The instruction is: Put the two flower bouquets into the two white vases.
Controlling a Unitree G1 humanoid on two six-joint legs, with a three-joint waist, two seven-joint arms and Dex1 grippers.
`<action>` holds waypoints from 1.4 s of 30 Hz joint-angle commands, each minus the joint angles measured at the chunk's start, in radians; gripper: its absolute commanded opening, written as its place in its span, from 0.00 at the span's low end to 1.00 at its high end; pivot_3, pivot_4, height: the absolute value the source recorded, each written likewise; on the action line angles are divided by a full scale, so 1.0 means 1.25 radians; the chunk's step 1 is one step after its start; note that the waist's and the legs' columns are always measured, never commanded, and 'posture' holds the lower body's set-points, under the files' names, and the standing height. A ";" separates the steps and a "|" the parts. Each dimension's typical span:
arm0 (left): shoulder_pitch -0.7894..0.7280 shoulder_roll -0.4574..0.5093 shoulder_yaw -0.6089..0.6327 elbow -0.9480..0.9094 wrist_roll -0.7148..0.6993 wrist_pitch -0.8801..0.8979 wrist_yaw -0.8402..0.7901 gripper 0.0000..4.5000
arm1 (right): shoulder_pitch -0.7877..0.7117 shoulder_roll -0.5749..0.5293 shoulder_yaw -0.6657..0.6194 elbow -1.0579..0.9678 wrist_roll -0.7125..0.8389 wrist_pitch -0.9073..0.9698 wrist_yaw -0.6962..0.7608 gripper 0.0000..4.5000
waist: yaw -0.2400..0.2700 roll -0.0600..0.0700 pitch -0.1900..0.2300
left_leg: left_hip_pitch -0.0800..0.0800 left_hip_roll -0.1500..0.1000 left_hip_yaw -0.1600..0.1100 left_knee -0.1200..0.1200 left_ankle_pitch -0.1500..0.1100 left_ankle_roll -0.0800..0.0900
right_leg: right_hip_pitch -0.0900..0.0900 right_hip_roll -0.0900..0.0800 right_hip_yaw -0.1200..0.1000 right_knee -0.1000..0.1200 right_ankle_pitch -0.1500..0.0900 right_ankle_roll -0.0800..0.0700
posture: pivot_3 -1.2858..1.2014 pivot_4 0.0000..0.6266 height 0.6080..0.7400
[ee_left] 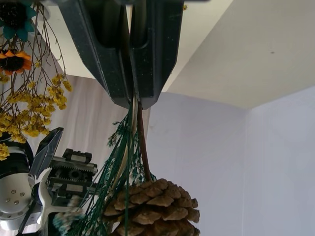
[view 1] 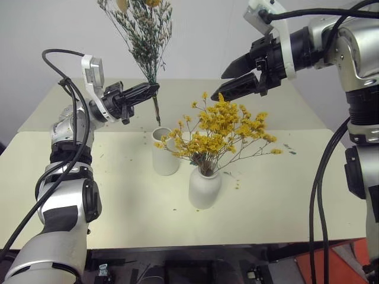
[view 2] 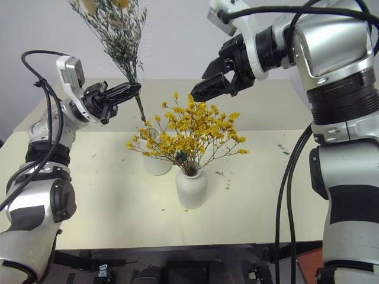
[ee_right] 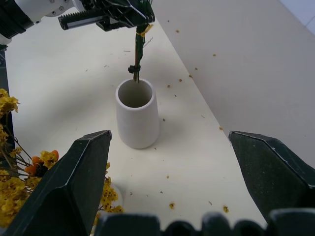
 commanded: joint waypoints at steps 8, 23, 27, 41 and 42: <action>0.006 -0.020 -0.018 0.006 0.047 -0.064 0.006 0.01 | -0.010 -0.003 -0.022 -0.019 -0.007 -0.002 -0.008 1.00 | -0.002 0.000 0.000 | 0.000 0.000 0.000 0.000 0.000 0.000 | 0.000 0.000 0.000 0.000 0.000 0.000 | 0.52 0.24 1.00; 0.088 -0.032 -0.027 -0.050 0.053 -0.135 0.001 0.01 | -0.004 -0.002 -0.016 -0.016 -0.019 -0.021 -0.002 1.00 | -0.001 0.000 0.000 | 0.000 0.000 0.000 0.000 0.000 0.000 | 0.000 0.000 0.000 0.000 0.000 0.000 | 0.52 0.24 1.00; 0.102 -0.034 -0.027 -0.068 0.050 -0.134 0.003 0.01 | 0.000 -0.003 -0.013 -0.017 -0.022 -0.024 -0.001 1.00 | -0.001 0.000 0.000 | 0.000 0.000 0.000 0.000 0.000 0.000 | 0.000 0.000 0.000 0.000 0.000 0.000 | 0.52 0.24 1.00; 0.147 -0.027 -0.021 -0.126 0.048 -0.170 0.022 0.63 | 0.006 0.001 -0.015 -0.010 -0.040 -0.041 0.001 1.00 | 0.000 0.000 0.000 | 0.000 0.000 0.000 0.000 0.000 0.000 | 0.000 0.000 0.000 0.000 0.000 0.000 | 0.52 0.24 1.00; 0.150 -0.025 -0.019 -0.131 0.046 -0.167 0.023 0.70 | 0.007 0.001 -0.016 -0.010 -0.041 -0.041 0.001 1.00 | -0.001 0.000 0.000 | 0.000 0.000 0.000 0.000 0.000 0.000 | 0.000 0.000 0.000 0.000 0.000 0.000 | 0.52 0.24 1.00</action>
